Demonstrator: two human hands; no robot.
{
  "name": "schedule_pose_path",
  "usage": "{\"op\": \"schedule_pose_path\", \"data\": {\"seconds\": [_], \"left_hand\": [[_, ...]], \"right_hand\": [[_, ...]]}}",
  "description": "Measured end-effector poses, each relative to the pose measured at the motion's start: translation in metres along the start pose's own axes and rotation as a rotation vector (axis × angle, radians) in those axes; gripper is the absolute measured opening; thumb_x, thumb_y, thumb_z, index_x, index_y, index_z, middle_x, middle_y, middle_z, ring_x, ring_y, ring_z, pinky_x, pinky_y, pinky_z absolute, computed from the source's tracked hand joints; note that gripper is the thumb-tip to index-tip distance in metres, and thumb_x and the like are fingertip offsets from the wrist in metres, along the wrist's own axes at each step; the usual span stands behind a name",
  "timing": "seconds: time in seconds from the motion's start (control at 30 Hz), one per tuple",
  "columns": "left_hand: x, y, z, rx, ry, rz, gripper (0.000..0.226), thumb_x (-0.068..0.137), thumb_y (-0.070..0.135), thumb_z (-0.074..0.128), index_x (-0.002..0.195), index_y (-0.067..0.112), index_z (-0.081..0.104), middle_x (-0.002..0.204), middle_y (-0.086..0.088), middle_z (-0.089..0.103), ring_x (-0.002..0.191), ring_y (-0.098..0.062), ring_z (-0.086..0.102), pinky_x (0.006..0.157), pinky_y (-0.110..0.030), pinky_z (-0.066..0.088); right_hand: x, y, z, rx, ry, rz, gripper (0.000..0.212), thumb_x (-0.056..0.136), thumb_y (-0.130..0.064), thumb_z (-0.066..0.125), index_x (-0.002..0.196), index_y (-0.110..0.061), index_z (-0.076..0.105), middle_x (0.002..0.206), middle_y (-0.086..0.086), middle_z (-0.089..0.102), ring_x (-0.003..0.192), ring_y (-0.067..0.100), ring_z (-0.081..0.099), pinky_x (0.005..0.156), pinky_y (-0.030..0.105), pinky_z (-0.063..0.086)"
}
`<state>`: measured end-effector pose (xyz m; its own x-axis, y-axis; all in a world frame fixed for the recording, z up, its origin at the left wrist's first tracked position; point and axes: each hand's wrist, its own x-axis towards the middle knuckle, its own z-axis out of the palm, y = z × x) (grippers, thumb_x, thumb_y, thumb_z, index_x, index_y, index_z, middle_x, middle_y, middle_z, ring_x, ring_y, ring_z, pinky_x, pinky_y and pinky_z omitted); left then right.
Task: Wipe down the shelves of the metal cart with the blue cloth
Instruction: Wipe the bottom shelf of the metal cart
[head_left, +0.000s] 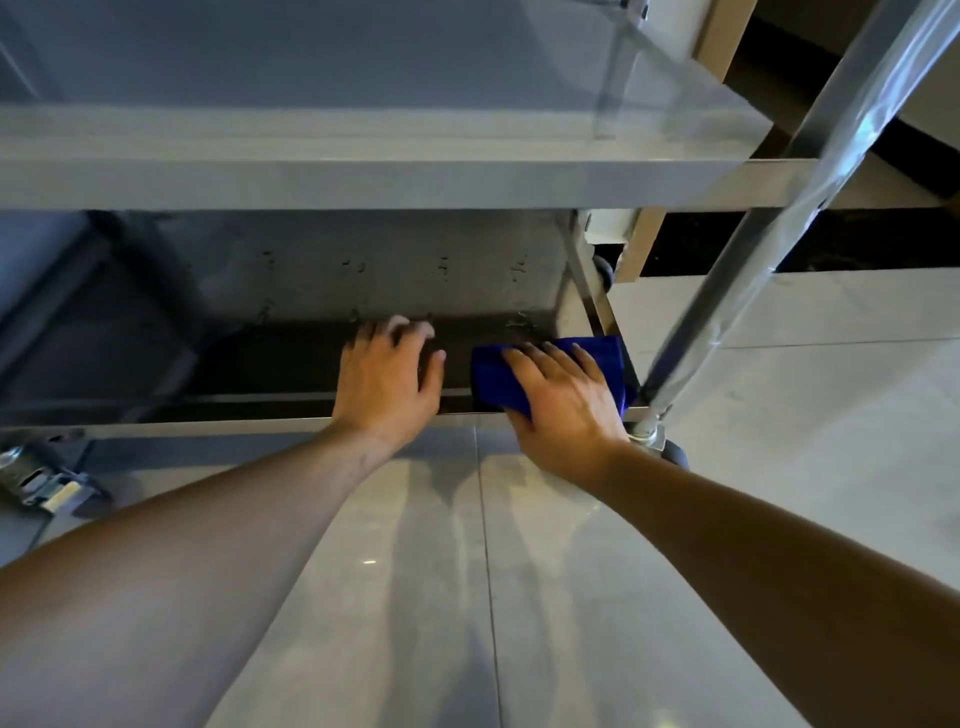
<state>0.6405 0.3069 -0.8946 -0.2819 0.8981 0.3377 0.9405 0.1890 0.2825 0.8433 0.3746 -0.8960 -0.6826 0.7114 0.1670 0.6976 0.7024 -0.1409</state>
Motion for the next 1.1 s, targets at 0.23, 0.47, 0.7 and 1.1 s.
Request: {"op": "schedule_pose_path", "data": {"seconds": [0.23,0.47,0.7,1.1], "left_hand": [[0.004,-0.001,0.011,-0.004,-0.066,0.009,0.046,0.096,0.048,0.036,0.127,0.023,0.058,0.129,-0.002,0.057,0.123,-0.027,0.048,0.098,-0.047,0.042],[0.029,0.013,0.023,-0.004,-0.14,-0.07,0.051,0.095,0.041,0.048,0.143,0.025,0.045,0.152,-0.004,0.041,0.141,-0.028,0.032,0.114,-0.052,0.026],[0.033,0.024,0.029,0.008,-0.153,-0.026,0.049,0.095,0.038,0.047,0.142,0.025,0.045,0.153,-0.005,0.039,0.142,-0.029,0.029,0.115,-0.051,0.023],[0.031,0.026,0.037,0.116,-0.087,0.049,0.043,0.089,0.042,0.038,0.121,0.022,0.058,0.129,-0.006,0.056,0.122,-0.027,0.045,0.104,-0.048,0.034]], "right_hand": [[0.03,-0.006,0.018,-0.025,-0.172,0.068,0.095,0.079,-0.088,-0.014,0.158,-0.041,0.013,0.169,0.003,0.009,0.154,0.029,0.001,0.117,0.059,-0.008],[0.081,0.017,0.023,-0.034,-0.23,0.16,0.088,0.08,-0.085,-0.012,0.157,-0.046,0.002,0.169,-0.002,-0.003,0.153,0.028,-0.008,0.114,0.062,-0.014],[0.128,0.032,0.027,-0.102,-0.237,0.217,0.077,0.09,-0.079,0.003,0.158,-0.044,0.001,0.169,-0.002,-0.004,0.153,0.031,-0.008,0.116,0.065,-0.01],[0.213,0.049,0.036,-0.141,-0.145,0.284,0.08,0.091,-0.081,0.015,0.159,-0.039,0.011,0.169,0.003,0.01,0.152,0.035,0.006,0.117,0.064,-0.001]]}}
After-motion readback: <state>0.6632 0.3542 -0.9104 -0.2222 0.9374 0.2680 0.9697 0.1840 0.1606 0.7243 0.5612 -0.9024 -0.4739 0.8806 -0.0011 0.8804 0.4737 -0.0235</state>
